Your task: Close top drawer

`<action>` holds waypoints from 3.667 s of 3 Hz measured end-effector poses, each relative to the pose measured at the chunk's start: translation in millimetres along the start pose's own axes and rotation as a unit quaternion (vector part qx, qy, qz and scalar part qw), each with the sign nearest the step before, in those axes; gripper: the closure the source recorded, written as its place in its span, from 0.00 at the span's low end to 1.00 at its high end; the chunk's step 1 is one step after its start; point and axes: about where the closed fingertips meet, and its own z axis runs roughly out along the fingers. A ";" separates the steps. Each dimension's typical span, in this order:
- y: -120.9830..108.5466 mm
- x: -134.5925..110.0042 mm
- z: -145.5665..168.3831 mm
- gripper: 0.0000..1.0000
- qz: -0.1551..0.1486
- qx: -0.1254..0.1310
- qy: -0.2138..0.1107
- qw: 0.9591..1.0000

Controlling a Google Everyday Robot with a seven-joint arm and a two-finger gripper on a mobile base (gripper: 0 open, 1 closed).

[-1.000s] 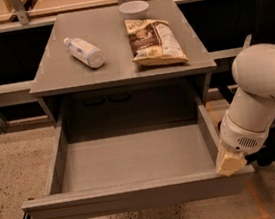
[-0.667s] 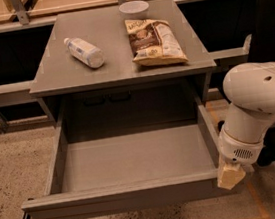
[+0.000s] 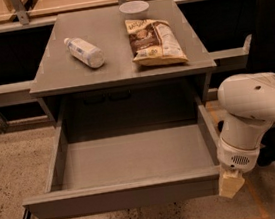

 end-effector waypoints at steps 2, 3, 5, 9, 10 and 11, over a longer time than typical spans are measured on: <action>-20.6 -12.1 -9.5 1.00 -0.006 0.043 -0.016 0.999; -67.8 -37.6 -30.7 1.00 -0.034 0.098 -0.031 0.994; -76.8 -38.4 -29.0 1.00 -0.036 0.103 -0.047 0.993; -160.6 -76.9 -32.0 0.59 -0.086 0.130 -0.052 0.986; -161.8 -78.0 -29.6 0.35 -0.080 0.129 -0.054 0.987; -187.9 -87.4 -41.5 0.12 -0.083 0.165 -0.083 0.979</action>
Offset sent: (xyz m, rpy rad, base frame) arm 0.0747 0.0092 0.0100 0.0034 -0.2627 -0.0042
